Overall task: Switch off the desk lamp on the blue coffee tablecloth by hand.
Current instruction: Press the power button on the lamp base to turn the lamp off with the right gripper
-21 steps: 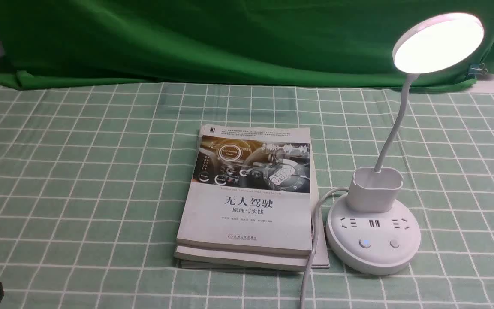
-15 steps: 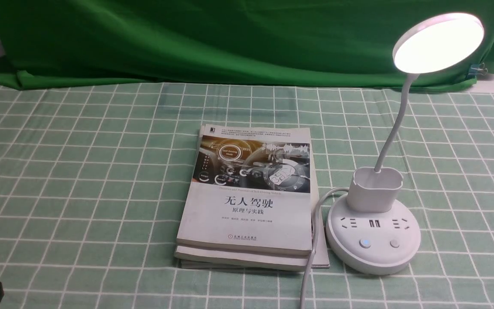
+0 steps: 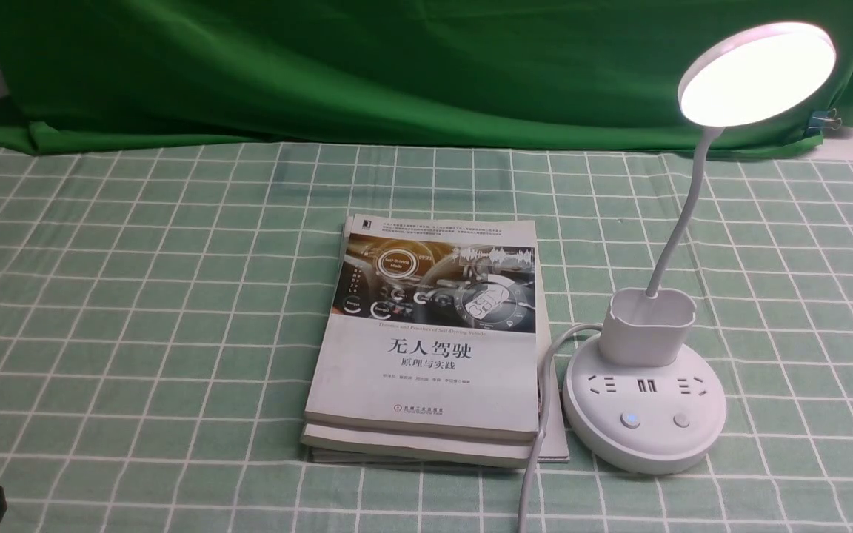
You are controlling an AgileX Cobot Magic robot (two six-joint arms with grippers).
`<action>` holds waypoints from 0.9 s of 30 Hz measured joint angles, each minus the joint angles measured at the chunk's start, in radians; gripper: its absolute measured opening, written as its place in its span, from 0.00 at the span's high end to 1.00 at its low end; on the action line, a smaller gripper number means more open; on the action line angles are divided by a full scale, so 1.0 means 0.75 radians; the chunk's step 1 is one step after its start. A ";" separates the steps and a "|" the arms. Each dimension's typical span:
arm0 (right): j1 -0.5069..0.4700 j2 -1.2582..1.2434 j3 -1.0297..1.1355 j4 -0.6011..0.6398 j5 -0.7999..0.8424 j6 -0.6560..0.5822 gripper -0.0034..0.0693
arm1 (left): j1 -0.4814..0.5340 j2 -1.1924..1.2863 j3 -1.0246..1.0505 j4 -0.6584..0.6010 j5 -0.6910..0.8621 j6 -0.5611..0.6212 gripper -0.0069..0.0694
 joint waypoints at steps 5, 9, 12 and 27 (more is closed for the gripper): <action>0.000 0.000 0.000 0.000 0.000 0.000 0.62 | 0.000 0.000 0.000 0.000 0.000 0.000 0.91; 0.000 0.000 0.000 0.000 0.001 0.000 0.62 | 0.000 0.000 0.000 0.000 0.000 0.000 0.91; 0.000 0.000 0.000 0.000 -0.024 0.003 0.62 | 0.000 0.000 0.000 0.000 0.000 0.000 0.91; 0.000 0.000 0.000 0.033 -0.385 0.646 0.62 | 0.000 0.000 0.000 0.000 0.000 0.000 0.91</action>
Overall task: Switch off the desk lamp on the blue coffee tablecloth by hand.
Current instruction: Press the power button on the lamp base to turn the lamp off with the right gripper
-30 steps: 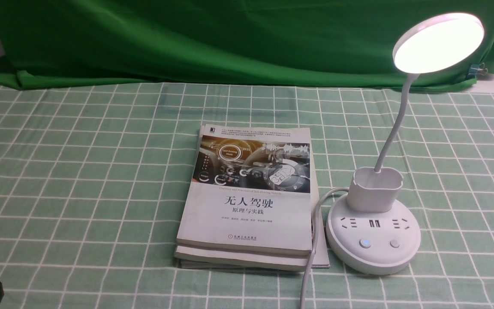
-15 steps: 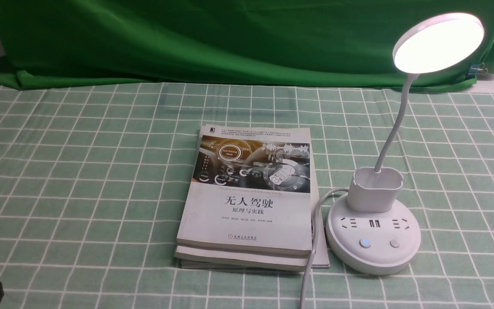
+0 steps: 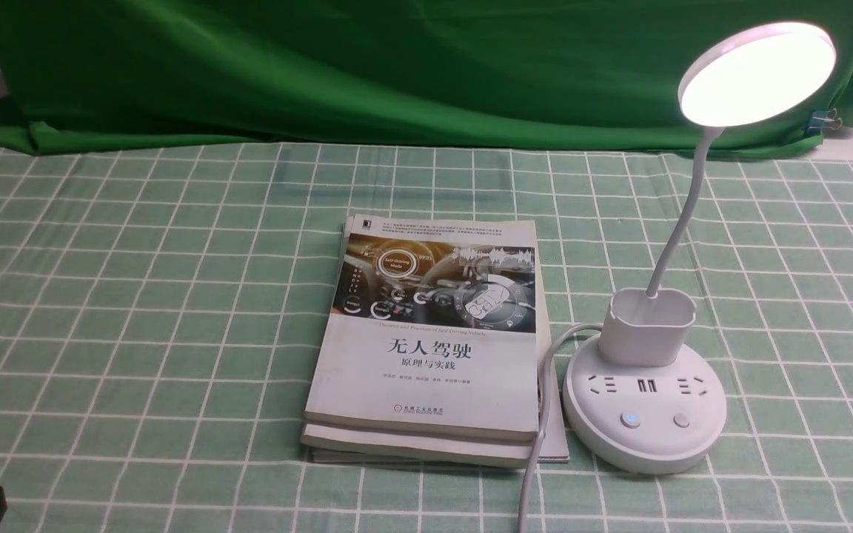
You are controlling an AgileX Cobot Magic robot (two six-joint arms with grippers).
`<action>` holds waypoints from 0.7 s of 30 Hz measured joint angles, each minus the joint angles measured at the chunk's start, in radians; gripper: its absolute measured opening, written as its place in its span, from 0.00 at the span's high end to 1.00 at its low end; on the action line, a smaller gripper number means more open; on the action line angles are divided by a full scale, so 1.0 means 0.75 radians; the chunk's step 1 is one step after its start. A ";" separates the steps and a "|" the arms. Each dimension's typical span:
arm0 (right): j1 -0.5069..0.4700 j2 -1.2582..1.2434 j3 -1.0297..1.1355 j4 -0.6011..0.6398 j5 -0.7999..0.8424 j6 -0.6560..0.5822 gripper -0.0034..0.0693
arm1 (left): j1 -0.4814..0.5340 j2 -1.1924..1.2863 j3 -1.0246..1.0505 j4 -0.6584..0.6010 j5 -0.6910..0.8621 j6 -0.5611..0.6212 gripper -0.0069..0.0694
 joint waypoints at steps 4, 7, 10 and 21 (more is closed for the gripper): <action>0.000 0.000 0.000 0.003 -0.004 -0.005 0.63 | 0.000 0.000 0.000 0.000 0.000 0.000 0.91; 0.000 0.000 0.000 0.003 -0.003 -0.005 0.66 | 0.000 0.000 0.000 0.000 0.000 0.000 0.91; 0.000 0.005 -0.004 0.004 0.059 -0.006 0.76 | 0.000 0.000 0.000 0.000 0.000 0.000 0.91; 0.096 0.561 -0.503 0.004 0.766 -0.187 0.90 | 0.000 0.000 0.000 0.000 0.000 0.000 0.91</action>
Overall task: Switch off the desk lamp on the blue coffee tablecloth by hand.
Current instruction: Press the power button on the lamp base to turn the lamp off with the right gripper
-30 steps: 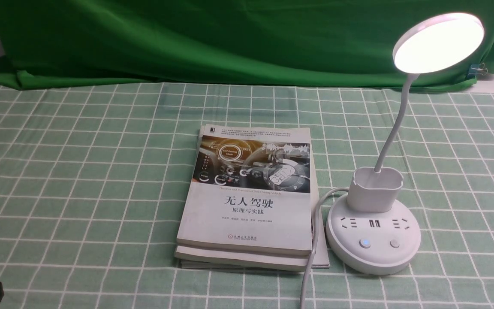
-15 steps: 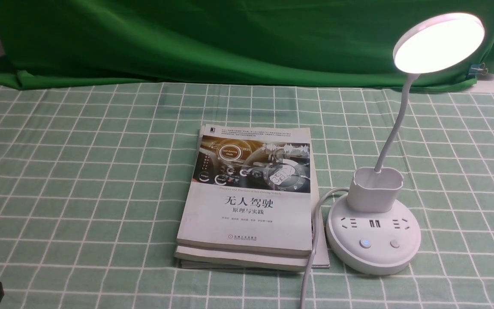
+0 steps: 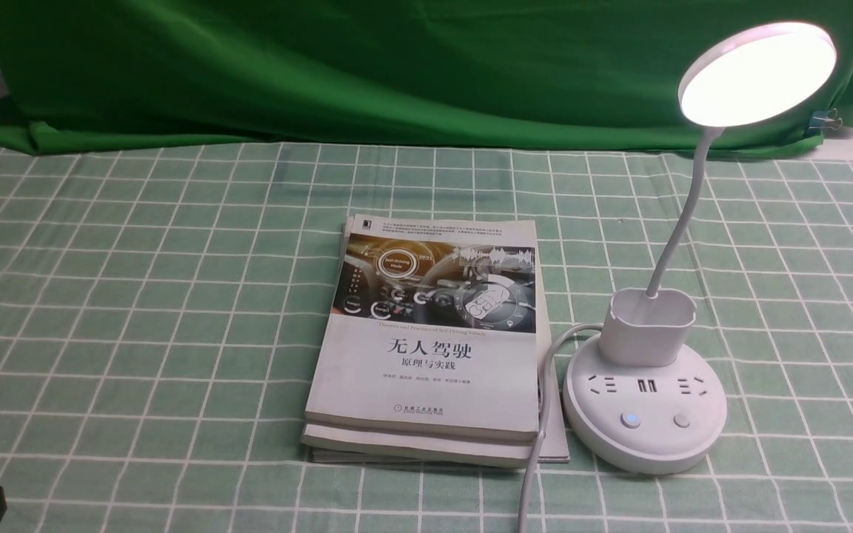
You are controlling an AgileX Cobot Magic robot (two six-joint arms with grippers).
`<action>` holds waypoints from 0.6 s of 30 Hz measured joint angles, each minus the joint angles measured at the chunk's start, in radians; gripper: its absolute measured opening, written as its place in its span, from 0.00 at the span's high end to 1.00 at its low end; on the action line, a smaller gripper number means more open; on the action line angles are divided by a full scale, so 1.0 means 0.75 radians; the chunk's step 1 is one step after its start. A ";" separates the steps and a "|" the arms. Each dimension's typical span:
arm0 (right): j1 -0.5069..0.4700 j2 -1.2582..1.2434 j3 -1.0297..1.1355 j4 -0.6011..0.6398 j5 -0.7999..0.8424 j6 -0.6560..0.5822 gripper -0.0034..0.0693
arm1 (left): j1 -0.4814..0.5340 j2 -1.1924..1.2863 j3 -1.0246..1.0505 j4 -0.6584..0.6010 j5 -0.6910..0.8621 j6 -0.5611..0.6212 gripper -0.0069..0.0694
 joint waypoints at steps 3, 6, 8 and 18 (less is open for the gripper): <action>0.031 0.234 -0.164 0.000 0.284 -0.104 0.90 | 0.000 0.000 0.000 0.000 0.000 0.000 0.91; 0.039 0.467 -0.288 0.000 0.507 -0.194 0.90 | 0.000 0.000 0.000 0.000 0.000 0.000 0.91; 0.039 0.598 -0.350 0.000 0.579 -0.246 0.90 | 0.000 0.000 0.000 0.000 0.000 0.000 0.91; 0.152 1.102 -0.566 -0.009 0.571 -0.285 0.90 | 0.000 0.000 0.000 0.000 0.000 0.000 0.91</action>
